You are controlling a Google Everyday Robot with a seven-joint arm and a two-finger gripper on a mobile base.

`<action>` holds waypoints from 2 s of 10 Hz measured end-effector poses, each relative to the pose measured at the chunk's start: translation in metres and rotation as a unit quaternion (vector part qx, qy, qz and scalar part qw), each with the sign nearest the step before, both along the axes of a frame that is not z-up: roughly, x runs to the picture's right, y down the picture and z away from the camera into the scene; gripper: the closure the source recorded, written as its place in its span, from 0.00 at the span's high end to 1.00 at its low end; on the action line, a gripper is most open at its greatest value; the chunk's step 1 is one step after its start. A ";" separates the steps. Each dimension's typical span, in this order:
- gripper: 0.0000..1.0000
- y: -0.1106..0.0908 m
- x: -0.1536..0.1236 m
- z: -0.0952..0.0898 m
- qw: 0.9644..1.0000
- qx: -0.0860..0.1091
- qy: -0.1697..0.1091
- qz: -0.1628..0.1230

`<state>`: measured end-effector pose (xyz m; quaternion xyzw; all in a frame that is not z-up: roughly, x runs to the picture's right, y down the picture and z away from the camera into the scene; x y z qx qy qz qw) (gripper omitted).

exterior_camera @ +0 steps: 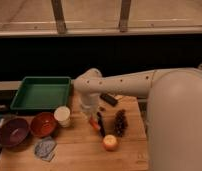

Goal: Place pepper in table surface

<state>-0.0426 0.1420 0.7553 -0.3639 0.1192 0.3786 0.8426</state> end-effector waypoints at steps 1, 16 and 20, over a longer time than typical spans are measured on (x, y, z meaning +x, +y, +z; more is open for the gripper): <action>0.00 -0.021 0.012 -0.013 1.000 0.025 0.004 0.018; 0.02 0.059 -0.048 0.051 0.994 -0.088 -0.060 0.006; 0.40 0.082 -0.064 0.056 0.989 -0.129 -0.073 -0.018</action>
